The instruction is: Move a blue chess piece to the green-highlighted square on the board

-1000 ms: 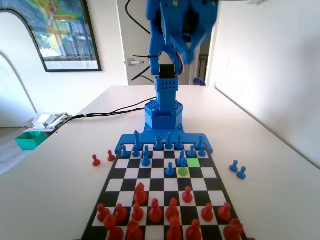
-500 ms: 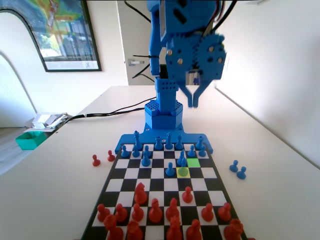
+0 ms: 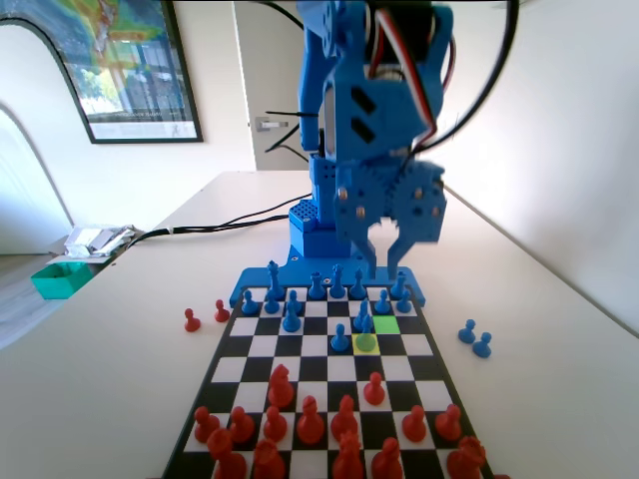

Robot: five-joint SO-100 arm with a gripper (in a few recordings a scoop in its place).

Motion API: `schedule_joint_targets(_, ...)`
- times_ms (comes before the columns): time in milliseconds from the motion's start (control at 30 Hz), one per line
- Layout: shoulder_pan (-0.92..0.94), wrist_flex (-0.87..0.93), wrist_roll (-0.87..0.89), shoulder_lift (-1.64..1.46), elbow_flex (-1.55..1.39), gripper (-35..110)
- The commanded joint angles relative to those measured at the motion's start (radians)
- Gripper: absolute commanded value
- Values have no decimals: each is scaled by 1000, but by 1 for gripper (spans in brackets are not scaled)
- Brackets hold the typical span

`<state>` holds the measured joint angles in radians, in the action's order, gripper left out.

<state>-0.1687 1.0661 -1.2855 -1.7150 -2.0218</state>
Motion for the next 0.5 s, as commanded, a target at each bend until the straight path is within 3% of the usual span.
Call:
schedule_joint_targets(0, -26, -15, -14, 8, 20, 8)
schedule_joint_targets(467, -15, -153, -60, 81, -100, 9)
